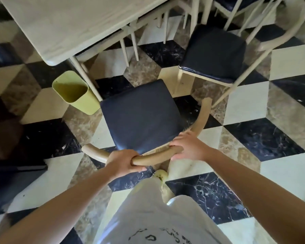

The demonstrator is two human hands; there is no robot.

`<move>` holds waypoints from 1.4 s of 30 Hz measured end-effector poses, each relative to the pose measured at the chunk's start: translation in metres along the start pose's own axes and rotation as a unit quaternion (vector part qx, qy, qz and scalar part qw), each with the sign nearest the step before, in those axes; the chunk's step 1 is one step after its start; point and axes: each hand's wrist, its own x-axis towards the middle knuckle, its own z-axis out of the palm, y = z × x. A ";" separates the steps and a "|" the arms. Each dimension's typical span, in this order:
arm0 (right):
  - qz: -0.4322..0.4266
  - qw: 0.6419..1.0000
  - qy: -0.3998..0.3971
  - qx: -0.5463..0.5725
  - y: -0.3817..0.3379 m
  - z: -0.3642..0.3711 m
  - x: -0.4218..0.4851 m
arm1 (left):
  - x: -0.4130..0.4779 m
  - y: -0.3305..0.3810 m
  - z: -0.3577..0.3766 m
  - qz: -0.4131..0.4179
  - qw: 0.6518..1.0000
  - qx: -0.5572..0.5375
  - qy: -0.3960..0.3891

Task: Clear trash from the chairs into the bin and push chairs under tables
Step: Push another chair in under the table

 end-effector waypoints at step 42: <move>-0.080 0.990 0.113 0.006 0.102 -0.081 0.108 | 0.117 -0.028 -0.135 -0.128 0.982 0.117 -0.068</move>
